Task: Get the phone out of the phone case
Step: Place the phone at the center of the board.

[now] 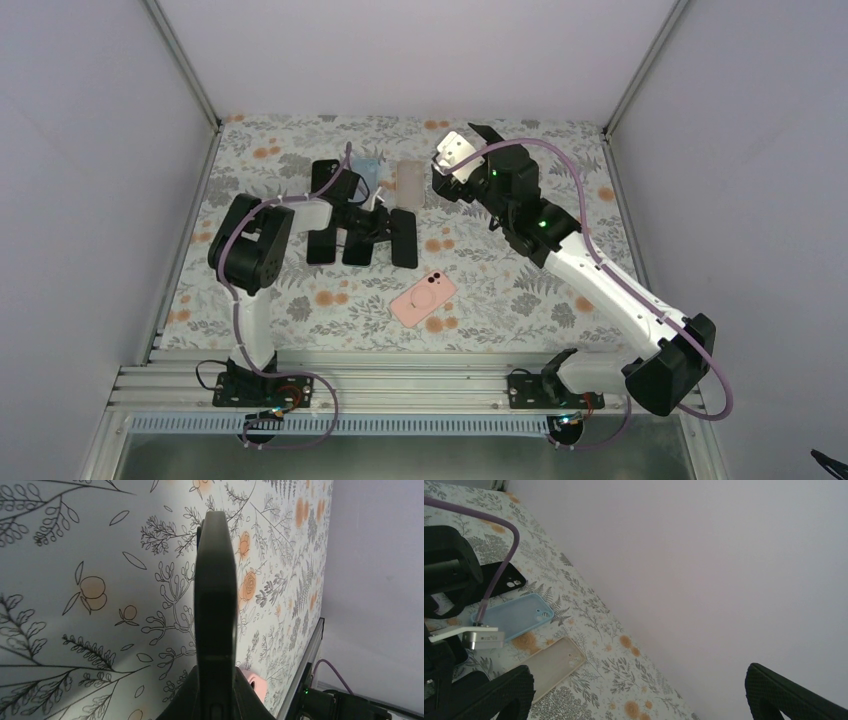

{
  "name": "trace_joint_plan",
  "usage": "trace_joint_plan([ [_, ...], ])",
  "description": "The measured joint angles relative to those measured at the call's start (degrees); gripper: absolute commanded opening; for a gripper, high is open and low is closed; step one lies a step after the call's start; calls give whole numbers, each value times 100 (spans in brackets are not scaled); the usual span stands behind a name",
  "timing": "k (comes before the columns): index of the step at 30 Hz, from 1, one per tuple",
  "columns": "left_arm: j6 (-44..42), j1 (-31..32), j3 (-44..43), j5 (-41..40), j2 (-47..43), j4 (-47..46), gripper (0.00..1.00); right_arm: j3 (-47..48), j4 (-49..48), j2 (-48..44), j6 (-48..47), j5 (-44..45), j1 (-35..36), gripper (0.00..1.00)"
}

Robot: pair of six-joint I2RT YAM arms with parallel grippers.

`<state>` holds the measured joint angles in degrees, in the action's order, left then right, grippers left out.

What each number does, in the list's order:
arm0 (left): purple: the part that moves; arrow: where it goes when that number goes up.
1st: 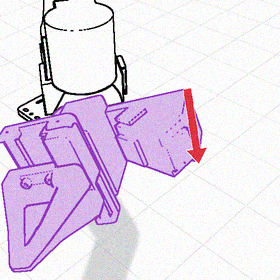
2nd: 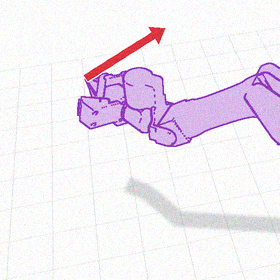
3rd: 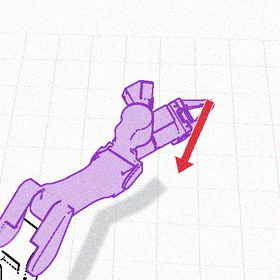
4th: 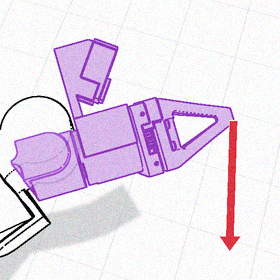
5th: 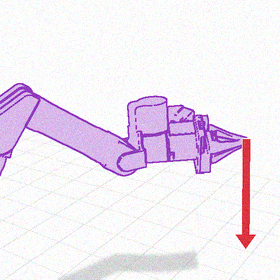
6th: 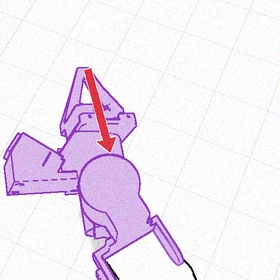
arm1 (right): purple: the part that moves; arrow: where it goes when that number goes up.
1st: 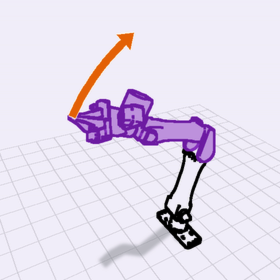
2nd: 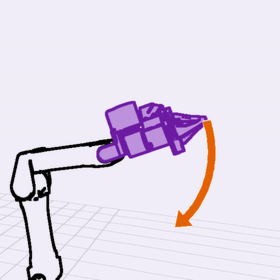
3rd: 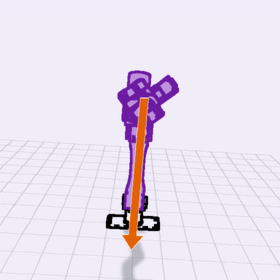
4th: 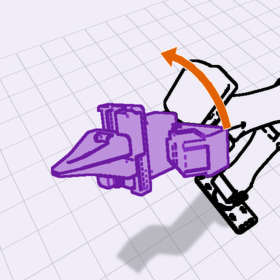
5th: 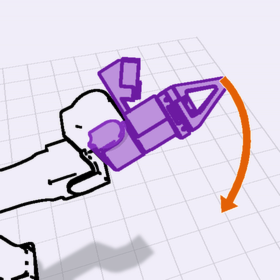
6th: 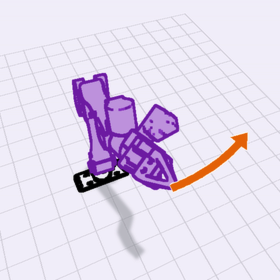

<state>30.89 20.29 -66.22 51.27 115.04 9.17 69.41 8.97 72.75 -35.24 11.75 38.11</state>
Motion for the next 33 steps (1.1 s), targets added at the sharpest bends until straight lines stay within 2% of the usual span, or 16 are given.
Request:
trace_joint_plan([
  [6, 42, 57, -157, 13, 227, 20, 13, 17, 17, 0, 39, -57, -2, 99],
  [12, 31, 68, -227, -87, 284, 129, 31, 42, 22, 0, 44, -59, -2, 99],
  [16, 42, 70, -229, -214, 284, 234, 34, 42, 22, 0, 46, -59, -2, 99],
  [22, 11, 109, -247, -396, 282, 339, 48, 42, 24, 0, 59, -59, -7, 99],
  [28, -33, 175, -251, -632, 114, 431, 65, 42, 24, 0, 66, -63, -7, 99],
  [33, -61, 203, -227, -933, -153, 590, 72, 42, 28, 0, 81, -76, -9, 99],
])
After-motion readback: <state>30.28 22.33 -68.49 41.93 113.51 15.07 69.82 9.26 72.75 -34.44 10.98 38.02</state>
